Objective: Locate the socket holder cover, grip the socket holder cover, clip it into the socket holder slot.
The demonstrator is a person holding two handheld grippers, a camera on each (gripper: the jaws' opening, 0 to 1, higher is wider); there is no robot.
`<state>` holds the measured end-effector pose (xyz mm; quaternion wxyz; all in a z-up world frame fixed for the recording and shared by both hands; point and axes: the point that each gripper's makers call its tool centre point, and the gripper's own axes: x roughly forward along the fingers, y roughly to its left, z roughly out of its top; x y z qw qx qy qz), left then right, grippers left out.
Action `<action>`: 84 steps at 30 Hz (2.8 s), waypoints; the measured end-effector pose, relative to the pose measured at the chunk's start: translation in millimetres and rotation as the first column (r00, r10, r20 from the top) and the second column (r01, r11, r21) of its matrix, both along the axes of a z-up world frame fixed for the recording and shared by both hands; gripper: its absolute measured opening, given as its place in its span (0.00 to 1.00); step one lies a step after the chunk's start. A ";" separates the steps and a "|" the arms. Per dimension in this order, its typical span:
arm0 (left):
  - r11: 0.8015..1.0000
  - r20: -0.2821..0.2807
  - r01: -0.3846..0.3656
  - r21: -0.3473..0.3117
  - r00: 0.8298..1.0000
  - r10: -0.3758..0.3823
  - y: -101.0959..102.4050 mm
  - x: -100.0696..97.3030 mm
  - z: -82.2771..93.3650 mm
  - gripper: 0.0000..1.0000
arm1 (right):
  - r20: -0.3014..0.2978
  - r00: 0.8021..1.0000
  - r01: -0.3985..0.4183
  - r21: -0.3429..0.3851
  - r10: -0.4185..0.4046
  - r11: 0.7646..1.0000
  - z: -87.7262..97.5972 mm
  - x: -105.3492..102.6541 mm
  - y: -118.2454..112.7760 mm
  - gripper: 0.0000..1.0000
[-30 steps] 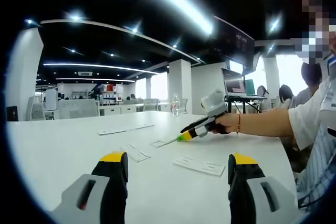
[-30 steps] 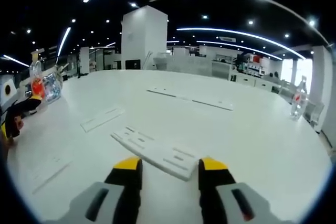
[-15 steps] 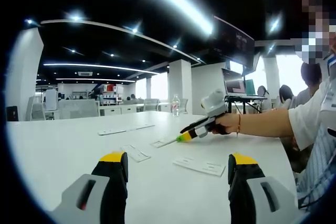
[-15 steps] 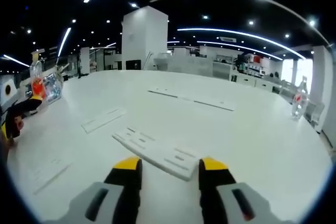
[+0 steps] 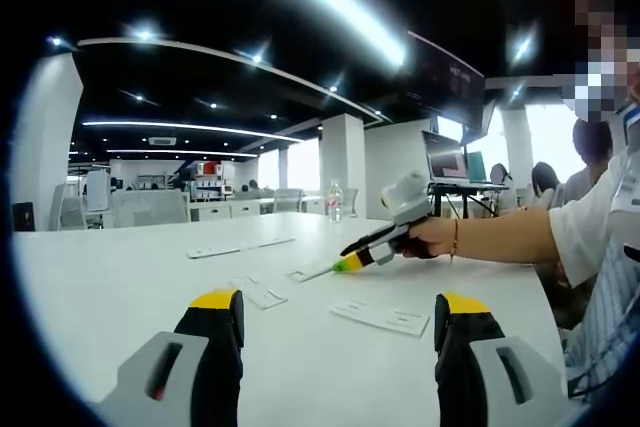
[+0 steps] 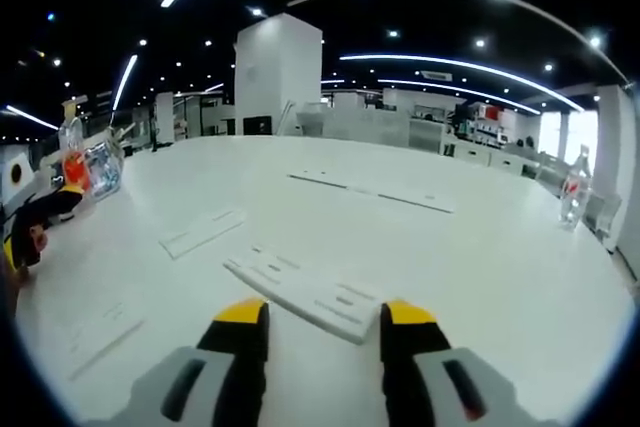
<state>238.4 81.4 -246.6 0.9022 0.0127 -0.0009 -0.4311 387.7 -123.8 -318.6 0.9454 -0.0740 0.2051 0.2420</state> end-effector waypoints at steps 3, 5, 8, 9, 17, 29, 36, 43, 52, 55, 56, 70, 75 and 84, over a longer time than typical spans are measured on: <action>1.000 0.000 0.000 0.000 1.000 0.000 -0.2 0.0 -0.2 0.78 | -0.001 1.000 -0.001 0.002 0.001 1.000 -0.1 0.7 0.6 0.46; 1.000 0.000 -0.001 0.000 1.000 0.001 0.0 0.2 -0.2 0.78 | -0.001 1.000 -0.004 0.003 0.004 1.000 -0.2 0.5 2.4 0.46; 1.000 0.000 -0.001 -0.001 1.000 0.001 0.1 0.5 -0.3 0.78 | 0.001 1.000 -0.010 0.003 0.010 1.000 -0.4 0.3 5.3 0.46; 1.000 0.000 -0.001 -0.001 1.000 0.001 0.0 0.5 -0.4 0.78 | 0.002 1.000 -0.011 0.003 0.011 1.000 -0.4 0.2 6.1 0.46; 1.000 0.002 0.000 -0.002 1.000 0.000 -0.2 0.7 -0.1 0.78 | -0.002 1.000 -0.018 0.010 0.018 1.000 -0.4 -0.2 10.6 0.47; 1.000 0.004 0.004 -0.003 1.000 -0.004 -1.4 -1.0 0.9 0.78 | -0.009 1.000 -0.027 0.022 0.028 0.999 0.5 -2.8 18.7 0.50; 1.000 0.004 0.004 -0.003 1.000 -0.004 -1.5 -1.4 1.2 0.78 | -0.013 1.000 -0.027 0.028 0.027 0.999 0.7 -3.5 20.9 0.52; 1.000 0.001 0.000 -0.002 1.000 0.000 -0.6 -0.8 0.7 0.78 | -0.012 1.000 -0.016 0.033 0.016 0.999 0.6 -3.0 18.4 0.49; 1.000 0.000 0.001 -0.003 1.000 -0.001 -0.4 -0.4 0.5 0.78 | -0.014 1.000 0.014 0.034 -0.014 0.999 5.7 -2.6 7.2 0.51; 1.000 0.000 0.003 -0.003 1.000 -0.003 -0.7 -0.2 0.3 0.78 | 0.008 1.000 0.016 0.054 -0.016 0.998 15.6 -4.7 3.8 0.51; 1.000 0.000 0.003 -0.003 1.000 -0.003 -0.8 -0.2 0.3 0.78 | 0.015 1.000 0.015 0.063 -0.016 0.998 18.3 -7.1 4.6 0.51; 1.000 -0.009 -0.006 -0.001 1.000 0.006 1.4 3.5 -1.7 0.78 | 0.130 0.992 -0.021 0.176 -0.002 0.984 60.4 -30.5 -10.0 0.54; 1.000 -0.014 -0.015 0.000 1.000 0.015 3.0 5.0 -2.9 0.78 | 0.173 0.985 -0.049 0.213 0.011 0.976 75.9 -46.6 -13.9 0.58; 0.999 -0.020 -0.037 0.001 0.999 0.037 6.9 8.5 -5.1 0.78 | 0.260 0.965 -0.092 0.270 0.019 0.958 96.4 -78.3 -26.3 0.63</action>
